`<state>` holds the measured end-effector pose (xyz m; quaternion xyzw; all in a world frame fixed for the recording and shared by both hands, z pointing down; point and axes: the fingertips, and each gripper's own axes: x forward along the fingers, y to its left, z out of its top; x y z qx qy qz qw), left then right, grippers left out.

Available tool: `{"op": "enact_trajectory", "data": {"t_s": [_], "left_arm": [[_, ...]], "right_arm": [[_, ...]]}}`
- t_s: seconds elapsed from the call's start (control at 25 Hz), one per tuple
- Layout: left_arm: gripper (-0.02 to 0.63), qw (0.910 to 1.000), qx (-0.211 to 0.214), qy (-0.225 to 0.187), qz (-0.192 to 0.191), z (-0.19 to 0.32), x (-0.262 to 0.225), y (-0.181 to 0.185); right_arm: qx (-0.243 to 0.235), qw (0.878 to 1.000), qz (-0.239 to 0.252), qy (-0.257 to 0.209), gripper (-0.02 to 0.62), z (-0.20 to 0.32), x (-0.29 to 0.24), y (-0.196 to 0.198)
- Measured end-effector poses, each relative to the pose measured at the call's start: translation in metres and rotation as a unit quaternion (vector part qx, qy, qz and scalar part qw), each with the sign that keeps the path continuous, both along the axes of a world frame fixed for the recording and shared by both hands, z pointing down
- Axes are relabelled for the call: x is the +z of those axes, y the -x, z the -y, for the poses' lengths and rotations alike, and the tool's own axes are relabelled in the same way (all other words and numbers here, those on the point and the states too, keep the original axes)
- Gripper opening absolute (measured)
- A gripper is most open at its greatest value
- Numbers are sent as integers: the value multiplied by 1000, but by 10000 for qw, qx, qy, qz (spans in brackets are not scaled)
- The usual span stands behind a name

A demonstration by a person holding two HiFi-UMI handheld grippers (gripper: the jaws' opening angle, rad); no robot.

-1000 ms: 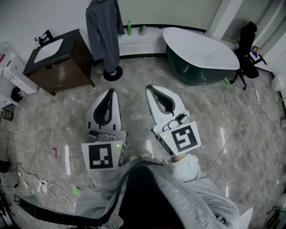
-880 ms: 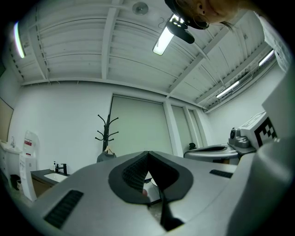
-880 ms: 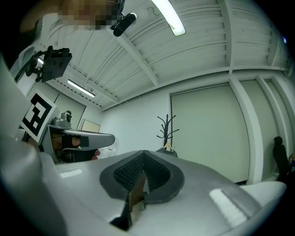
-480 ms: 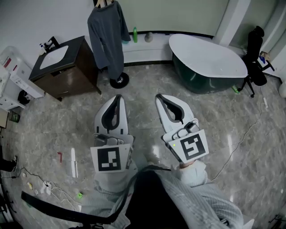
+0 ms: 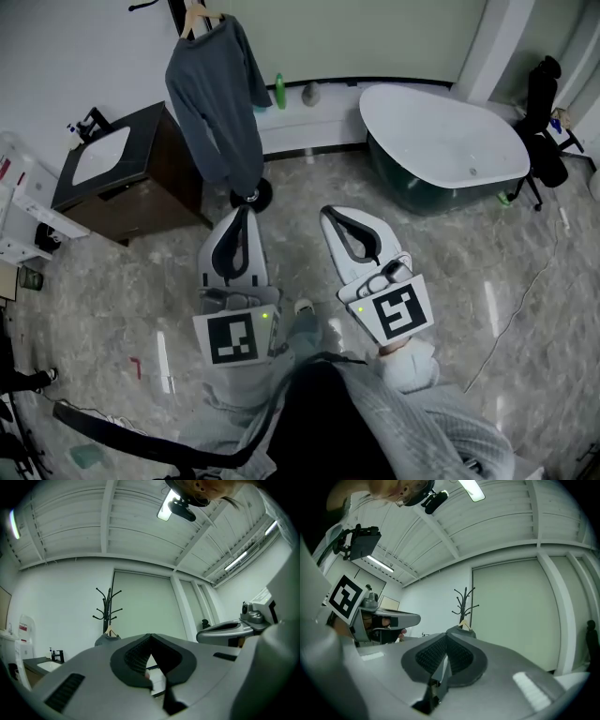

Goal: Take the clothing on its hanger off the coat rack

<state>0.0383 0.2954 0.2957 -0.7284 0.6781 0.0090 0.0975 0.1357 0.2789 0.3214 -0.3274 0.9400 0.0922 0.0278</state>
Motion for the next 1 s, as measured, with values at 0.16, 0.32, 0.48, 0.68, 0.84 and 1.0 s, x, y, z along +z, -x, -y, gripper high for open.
{"op": "enact_trajectory", "data": {"t_s": [0.16,0.32,0.48,0.68,0.84,1.0], "left_arm": [[5,9999,37,-91,-66,81,-18,39],[5,9999,99,-124,-53,144,-23,71],[5,9999,111,-1,-105,193,-15,95],[5,9999,-95,61,-82,249,5,121],[5,9994,-342,43,3,308,22,140],[5,9976,-698,19,16,371,20,162]], "right_arm": [[-41,9999,-4,-150,2,80,-24,44],[-19,9999,-68,-145,2,143,-26,79],[-16,9999,-136,1,2,195,-16,103],[-204,9997,-107,47,2,256,4,128],[-403,9991,-143,-22,2,320,22,146],[-683,9975,-66,-191,2,395,12,168]]}}
